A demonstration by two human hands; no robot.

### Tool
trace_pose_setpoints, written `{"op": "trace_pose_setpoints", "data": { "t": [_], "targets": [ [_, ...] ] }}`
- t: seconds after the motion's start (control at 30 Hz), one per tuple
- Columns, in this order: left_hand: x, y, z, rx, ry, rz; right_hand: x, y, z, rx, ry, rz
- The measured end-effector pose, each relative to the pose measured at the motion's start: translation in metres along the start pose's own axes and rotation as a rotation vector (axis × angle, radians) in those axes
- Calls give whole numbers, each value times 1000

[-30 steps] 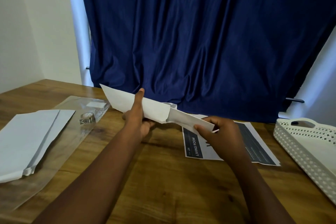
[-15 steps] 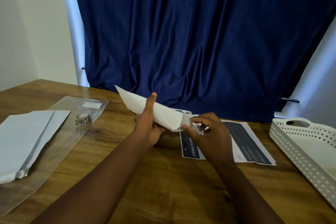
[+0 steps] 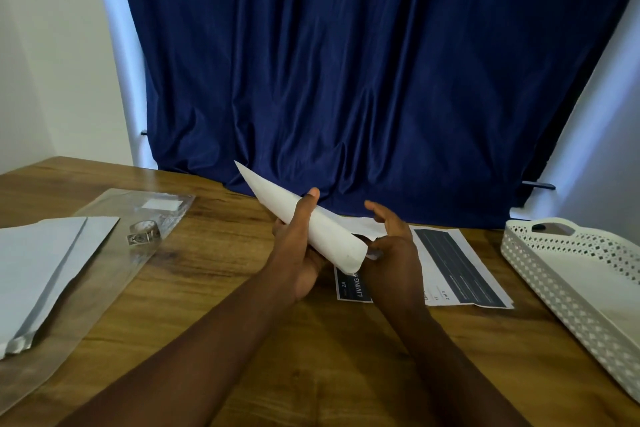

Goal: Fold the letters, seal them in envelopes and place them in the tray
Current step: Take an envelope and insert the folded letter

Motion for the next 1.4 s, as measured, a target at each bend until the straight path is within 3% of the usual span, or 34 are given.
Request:
{"op": "trace_pose_setpoints", "data": {
  "t": [0.1, 0.27, 0.37, 0.47, 0.57, 0.67, 0.77, 0.97, 1.07, 1.23, 1.27, 1.33, 1.4],
  "targets": [
    [0, -2, -1, 5, 6, -2, 3, 3, -3, 23, -13, -15],
    [-7, 11, -4, 23, 22, 39, -5, -19, 22, -367, 156, -48],
    [-16, 26, -6, 37, 46, 131, -15, -26, 29, -456, 198, -228],
    [-22, 30, -8, 30, 77, 181, -8, -28, 27, -431, 63, -356],
    [-16, 24, -4, 7, 40, 123, 9, -29, 27, -408, -34, -272],
    [-9, 18, -2, 24, -18, 43, 6, -24, 25, -419, 65, -230],
    [-8, 21, -2, 53, -43, -20, -9, -12, 18, -344, 165, -345],
    [-59, 68, -25, 188, 177, -70, -34, 24, -1, -62, 313, -712],
    [-86, 91, -37, 325, 306, -310, -31, 42, -8, 84, 254, -798],
    [-66, 118, -10, 938, 422, -972, -4, 58, -8, 336, -18, -731],
    [-53, 114, -6, 999, 342, -1054, 1, 58, -7, 345, -44, -692],
    [-25, 95, -2, 942, 60, -1160, 8, 58, -5, 358, -64, -663],
    [4, 63, 6, 889, -204, -1454, 12, 60, -4, 410, -70, -657]
  ]
}}
Point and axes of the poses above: each hand's wrist, its own z-axis away from the middle knuckle, its own x-axis out of the palm, y = z × x, the point moved 8 cm from there along -z, towards the middle knuckle, and after that the axes turned 7 degrees about -z, right-handed, at the moved point
